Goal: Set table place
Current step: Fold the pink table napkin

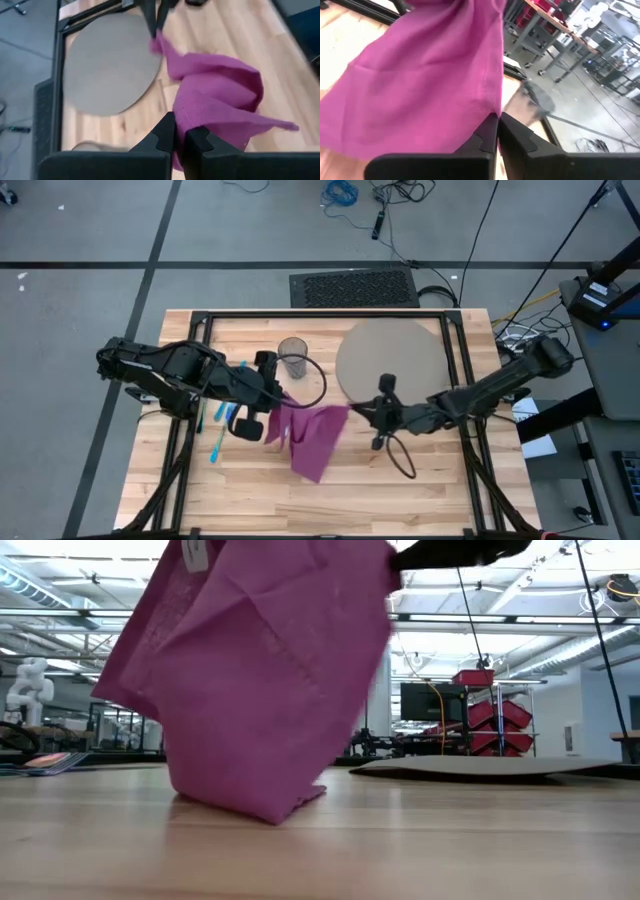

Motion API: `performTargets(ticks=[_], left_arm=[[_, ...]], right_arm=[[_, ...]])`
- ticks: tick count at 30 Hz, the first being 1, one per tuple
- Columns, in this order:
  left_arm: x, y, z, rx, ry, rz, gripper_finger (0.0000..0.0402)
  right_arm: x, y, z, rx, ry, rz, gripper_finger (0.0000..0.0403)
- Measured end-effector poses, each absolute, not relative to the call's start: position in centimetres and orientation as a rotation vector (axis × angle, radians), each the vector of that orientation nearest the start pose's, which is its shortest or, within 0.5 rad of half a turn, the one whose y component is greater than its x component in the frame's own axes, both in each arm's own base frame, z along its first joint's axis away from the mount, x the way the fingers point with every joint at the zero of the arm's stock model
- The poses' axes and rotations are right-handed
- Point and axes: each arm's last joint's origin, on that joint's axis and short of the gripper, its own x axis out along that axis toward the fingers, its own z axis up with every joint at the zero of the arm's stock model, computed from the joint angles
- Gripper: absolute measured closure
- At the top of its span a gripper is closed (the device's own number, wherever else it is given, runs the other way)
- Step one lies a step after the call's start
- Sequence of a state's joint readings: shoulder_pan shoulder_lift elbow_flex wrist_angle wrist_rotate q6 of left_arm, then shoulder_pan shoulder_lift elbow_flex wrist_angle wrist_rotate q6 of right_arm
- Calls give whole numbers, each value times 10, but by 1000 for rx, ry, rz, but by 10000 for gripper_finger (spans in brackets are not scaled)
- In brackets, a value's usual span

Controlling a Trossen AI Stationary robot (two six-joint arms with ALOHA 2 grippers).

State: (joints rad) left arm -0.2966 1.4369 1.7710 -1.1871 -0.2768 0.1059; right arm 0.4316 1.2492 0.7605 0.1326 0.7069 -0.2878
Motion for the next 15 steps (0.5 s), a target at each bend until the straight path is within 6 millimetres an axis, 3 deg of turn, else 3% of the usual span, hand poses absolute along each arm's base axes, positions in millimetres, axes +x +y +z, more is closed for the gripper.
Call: performTargets(ticks=[10,15], left_arm=[[238,-57,429,325,885,78,402],[239,-53,401,296,985,130,402]], right_arm=[[209,89,285,-452,336,-273,403],[203,86,285,-434,364,-278,403]])
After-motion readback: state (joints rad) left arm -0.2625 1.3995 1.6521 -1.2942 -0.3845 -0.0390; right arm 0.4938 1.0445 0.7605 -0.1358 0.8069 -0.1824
